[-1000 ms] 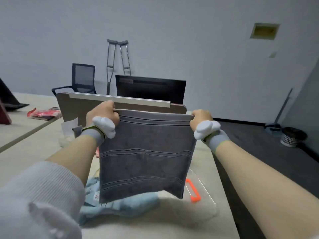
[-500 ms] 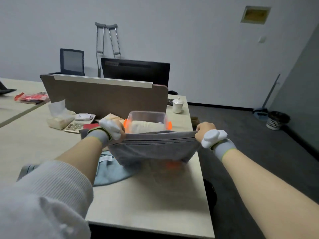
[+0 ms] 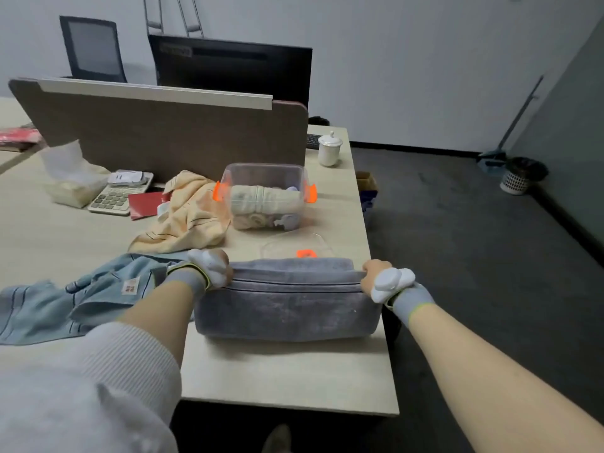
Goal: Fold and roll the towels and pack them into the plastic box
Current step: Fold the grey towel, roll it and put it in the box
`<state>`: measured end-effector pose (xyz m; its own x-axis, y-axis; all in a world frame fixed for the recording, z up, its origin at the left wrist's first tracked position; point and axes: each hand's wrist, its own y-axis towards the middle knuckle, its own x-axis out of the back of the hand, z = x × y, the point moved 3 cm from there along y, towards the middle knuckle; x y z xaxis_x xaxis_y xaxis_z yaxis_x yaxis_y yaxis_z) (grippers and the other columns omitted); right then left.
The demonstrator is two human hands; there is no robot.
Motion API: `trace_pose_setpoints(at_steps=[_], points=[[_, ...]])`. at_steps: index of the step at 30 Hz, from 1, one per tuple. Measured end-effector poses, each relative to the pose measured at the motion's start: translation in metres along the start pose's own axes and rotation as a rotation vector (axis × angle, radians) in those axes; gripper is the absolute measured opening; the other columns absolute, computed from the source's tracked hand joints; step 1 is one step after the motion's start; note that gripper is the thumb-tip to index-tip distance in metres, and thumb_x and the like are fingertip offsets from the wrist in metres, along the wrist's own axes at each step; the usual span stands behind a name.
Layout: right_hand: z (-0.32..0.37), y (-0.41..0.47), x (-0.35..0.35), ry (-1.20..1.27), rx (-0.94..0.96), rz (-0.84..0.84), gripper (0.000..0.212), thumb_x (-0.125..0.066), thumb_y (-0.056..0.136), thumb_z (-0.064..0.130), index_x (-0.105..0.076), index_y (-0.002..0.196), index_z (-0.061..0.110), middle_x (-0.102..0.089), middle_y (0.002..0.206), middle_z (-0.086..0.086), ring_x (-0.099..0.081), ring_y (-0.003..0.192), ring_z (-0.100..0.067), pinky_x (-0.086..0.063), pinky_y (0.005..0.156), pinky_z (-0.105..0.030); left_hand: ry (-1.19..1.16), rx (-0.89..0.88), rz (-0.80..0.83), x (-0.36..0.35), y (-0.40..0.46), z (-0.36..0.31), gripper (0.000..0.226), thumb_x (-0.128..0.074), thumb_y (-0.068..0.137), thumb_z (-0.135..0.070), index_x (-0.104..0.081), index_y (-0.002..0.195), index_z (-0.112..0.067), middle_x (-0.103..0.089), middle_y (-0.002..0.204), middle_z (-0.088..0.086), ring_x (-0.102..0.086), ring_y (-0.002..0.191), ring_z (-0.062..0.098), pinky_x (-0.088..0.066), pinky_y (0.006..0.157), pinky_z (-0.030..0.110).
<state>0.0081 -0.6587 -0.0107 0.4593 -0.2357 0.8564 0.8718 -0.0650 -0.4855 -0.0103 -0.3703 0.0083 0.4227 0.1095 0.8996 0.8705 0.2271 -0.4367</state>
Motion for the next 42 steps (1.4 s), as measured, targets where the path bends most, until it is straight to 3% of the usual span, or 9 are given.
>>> trace_pose_setpoints(at_steps=[3,5,7,10,16,27,31,39,42], points=[[0.012,0.032,0.003,0.064,-0.004,-0.088,0.032,-0.040,0.092,0.002,-0.030,0.063,0.012,-0.050,0.081,-0.008,-0.045,0.084,-0.023,-0.034,0.070,-0.027,0.014,-0.017,-0.049,0.000,0.035,0.002,0.036,-0.048,0.087,-0.014,-0.058,0.121,-0.010,-0.055,0.130,0.009,-0.053,0.120,0.026,-0.044,0.092,0.027],[0.020,0.054,0.000,0.079,-0.016,-0.087,0.028,-0.039,0.092,0.002,-0.035,0.066,0.012,-0.052,0.095,-0.013,-0.048,0.086,-0.026,-0.036,0.072,-0.028,0.011,-0.026,-0.077,-0.005,0.059,0.003,0.033,-0.051,0.084,-0.014,-0.060,0.116,-0.011,-0.058,0.124,0.010,-0.056,0.115,0.026,-0.045,0.087,0.028],[0.028,0.075,-0.006,0.051,-0.028,-0.053,0.013,-0.040,0.092,0.003,-0.052,0.094,0.003,-0.056,0.116,-0.017,-0.055,0.101,-0.032,-0.039,0.074,-0.030,-0.001,-0.029,-0.076,-0.014,0.084,0.004,0.028,-0.054,0.080,-0.014,-0.062,0.106,-0.011,-0.062,0.116,0.011,-0.059,0.108,0.027,-0.048,0.084,0.029],[0.036,0.108,-0.022,0.006,-0.055,-0.031,0.031,-0.040,0.092,0.004,-0.051,0.120,0.001,-0.053,0.128,-0.018,-0.051,0.119,-0.034,-0.044,0.088,-0.034,-0.013,-0.021,0.000,-0.031,0.120,0.006,0.026,-0.057,0.076,-0.012,-0.060,0.101,-0.011,-0.062,0.112,0.012,-0.059,0.107,0.029,-0.048,0.081,0.029],[0.043,0.142,-0.049,-0.046,-0.140,-0.028,0.034,-0.042,0.090,0.008,-0.050,0.123,0.009,-0.038,0.131,-0.012,-0.035,0.128,-0.029,-0.039,0.099,-0.036,0.002,-0.050,0.149,-0.059,0.173,0.010,0.031,-0.057,0.075,-0.014,-0.060,0.106,-0.009,-0.049,0.117,0.012,-0.054,0.111,0.031,-0.048,0.091,0.031],[0.048,0.146,-0.075,0.055,-0.246,-0.242,0.044,-0.040,0.084,-0.003,-0.043,0.124,0.017,-0.032,0.128,-0.010,-0.041,0.118,-0.030,-0.039,0.091,-0.036,-0.036,-0.083,0.163,-0.083,0.193,0.006,0.033,-0.058,0.073,-0.011,-0.043,0.102,-0.015,-0.051,0.114,0.008,-0.051,0.110,0.031,-0.048,0.086,0.036],[0.046,0.143,-0.070,-0.017,-0.238,-0.228,0.036,-0.043,0.084,0.000,-0.049,0.117,0.014,-0.035,0.127,-0.009,-0.037,0.120,-0.028,-0.037,0.092,-0.036,0.022,-0.099,0.150,-0.084,0.193,0.009,0.036,-0.056,0.076,-0.017,-0.049,0.111,-0.018,-0.052,0.119,0.006,-0.050,0.113,0.029,-0.044,0.084,0.033],[0.046,0.129,-0.037,-0.101,-0.188,-0.109,0.029,-0.039,0.089,0.008,-0.049,0.117,0.011,-0.047,0.128,-0.010,-0.042,0.124,-0.028,-0.038,0.095,-0.034,0.131,-0.128,0.074,-0.056,0.176,0.005,0.007,-0.053,0.076,-0.021,-0.057,0.081,-0.023,-0.064,0.105,0.002,-0.054,0.108,0.024,-0.029,0.087,0.034],[0.047,0.123,-0.028,-0.014,-0.153,-0.014,0.016,-0.041,0.087,0.006,-0.047,0.100,0.014,-0.050,0.125,-0.014,-0.049,0.105,-0.030,-0.041,0.083,-0.030,0.127,-0.117,0.122,-0.044,0.168,0.006,0.005,-0.050,0.079,-0.021,-0.055,0.079,-0.021,-0.060,0.102,0.002,-0.054,0.109,0.023,-0.033,0.096,0.035]])
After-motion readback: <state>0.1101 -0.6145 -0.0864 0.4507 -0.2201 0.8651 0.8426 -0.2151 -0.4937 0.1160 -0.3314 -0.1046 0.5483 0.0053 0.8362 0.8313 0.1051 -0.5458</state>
